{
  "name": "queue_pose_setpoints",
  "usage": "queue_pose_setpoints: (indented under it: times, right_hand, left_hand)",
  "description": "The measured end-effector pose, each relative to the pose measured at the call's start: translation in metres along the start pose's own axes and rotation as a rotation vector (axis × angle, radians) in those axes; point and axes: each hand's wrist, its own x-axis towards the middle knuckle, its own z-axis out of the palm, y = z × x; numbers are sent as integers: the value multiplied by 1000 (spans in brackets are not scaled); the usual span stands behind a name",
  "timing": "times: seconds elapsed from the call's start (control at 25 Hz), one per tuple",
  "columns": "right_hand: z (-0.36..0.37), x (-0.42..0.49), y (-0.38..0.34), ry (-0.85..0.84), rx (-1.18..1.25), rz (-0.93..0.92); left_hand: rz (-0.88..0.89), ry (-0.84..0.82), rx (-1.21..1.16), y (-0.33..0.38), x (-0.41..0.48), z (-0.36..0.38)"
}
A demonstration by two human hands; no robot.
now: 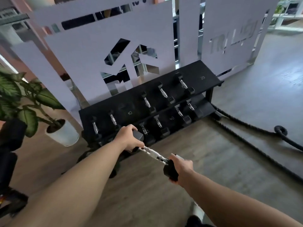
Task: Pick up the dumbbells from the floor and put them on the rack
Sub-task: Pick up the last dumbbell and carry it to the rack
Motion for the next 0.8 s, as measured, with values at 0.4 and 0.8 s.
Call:
queue_pose_setpoints:
  times: [0.4, 0.8]
  right_hand:
    - [234, 213, -126, -19, 41, 60]
    - [431, 354, -191, 126, -17, 101]
  left_hand:
    - [-13, 7, 162, -57, 323, -80]
    - [210, -82, 325, -113, 573, -147]
